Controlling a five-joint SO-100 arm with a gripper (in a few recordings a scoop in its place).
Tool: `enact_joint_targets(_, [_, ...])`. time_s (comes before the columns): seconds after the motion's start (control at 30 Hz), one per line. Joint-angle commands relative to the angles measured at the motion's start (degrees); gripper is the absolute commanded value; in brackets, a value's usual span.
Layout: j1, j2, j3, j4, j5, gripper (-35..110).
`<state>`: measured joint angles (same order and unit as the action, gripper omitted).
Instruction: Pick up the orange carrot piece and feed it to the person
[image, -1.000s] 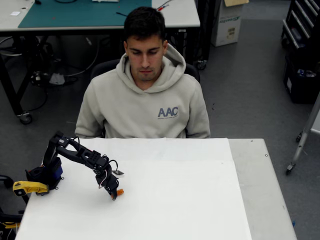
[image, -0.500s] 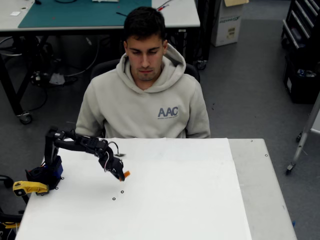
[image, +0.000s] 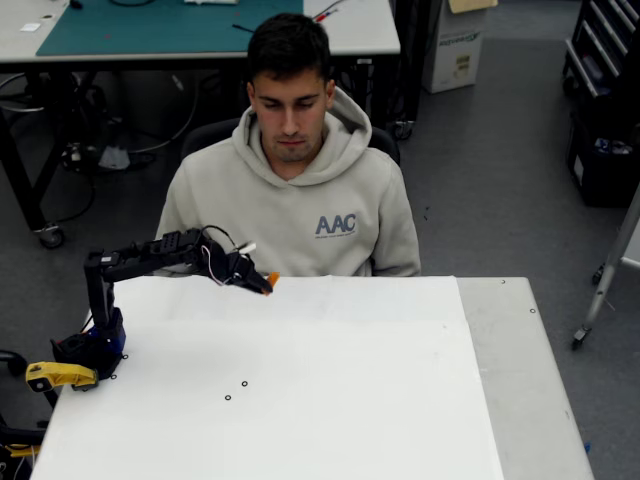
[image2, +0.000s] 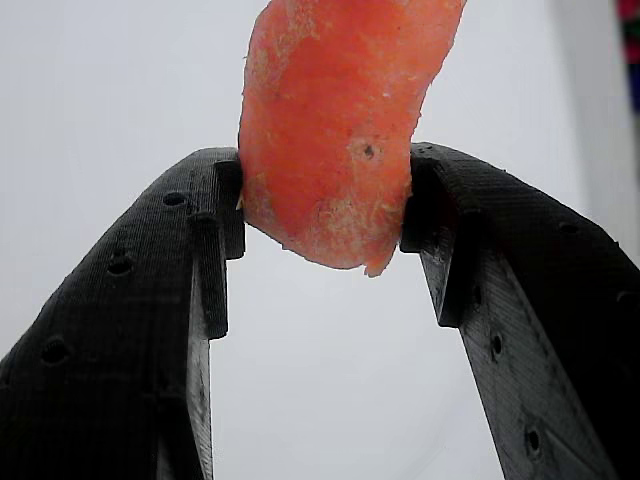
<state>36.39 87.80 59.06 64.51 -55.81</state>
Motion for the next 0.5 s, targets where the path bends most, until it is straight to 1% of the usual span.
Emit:
enact_joint_targets(0.0, [-1.32,-2.72,-15.56,0.00,-0.53,-3])
enact_joint_targets(0.47, [-7.38,-28.21,-55.72,0.00,-0.70,-3])
